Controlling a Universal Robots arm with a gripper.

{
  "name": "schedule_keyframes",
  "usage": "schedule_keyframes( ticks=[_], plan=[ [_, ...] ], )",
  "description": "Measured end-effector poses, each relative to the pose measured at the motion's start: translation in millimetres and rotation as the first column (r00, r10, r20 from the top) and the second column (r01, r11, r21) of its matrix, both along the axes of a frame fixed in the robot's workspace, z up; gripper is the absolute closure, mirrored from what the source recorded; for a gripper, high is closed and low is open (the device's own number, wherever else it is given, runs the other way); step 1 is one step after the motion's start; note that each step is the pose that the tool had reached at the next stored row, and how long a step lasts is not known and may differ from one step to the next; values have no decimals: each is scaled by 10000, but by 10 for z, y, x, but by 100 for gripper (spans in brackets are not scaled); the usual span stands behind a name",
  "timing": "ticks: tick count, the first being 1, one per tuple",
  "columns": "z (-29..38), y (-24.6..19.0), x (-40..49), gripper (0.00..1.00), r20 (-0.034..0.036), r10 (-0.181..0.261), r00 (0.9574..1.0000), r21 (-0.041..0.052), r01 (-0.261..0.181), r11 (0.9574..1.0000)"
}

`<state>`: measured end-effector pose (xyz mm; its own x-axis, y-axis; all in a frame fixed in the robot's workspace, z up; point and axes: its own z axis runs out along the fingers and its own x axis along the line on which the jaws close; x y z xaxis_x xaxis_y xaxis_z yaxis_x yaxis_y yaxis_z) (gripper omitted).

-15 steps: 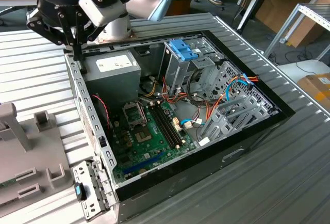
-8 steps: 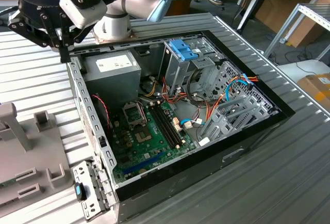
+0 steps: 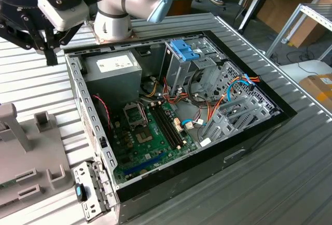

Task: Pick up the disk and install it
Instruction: 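Reach for the disk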

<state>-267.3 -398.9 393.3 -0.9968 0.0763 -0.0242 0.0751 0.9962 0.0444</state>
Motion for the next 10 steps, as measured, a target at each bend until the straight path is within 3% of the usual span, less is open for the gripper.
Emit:
schedule_keyframes(
  ticks=[3,10],
  plan=[
    [0,0,-124,89,-1,1,10000,-1,-1,10000],
    [0,0,-285,89,1,0,10000,0,0,10000]
  ],
)
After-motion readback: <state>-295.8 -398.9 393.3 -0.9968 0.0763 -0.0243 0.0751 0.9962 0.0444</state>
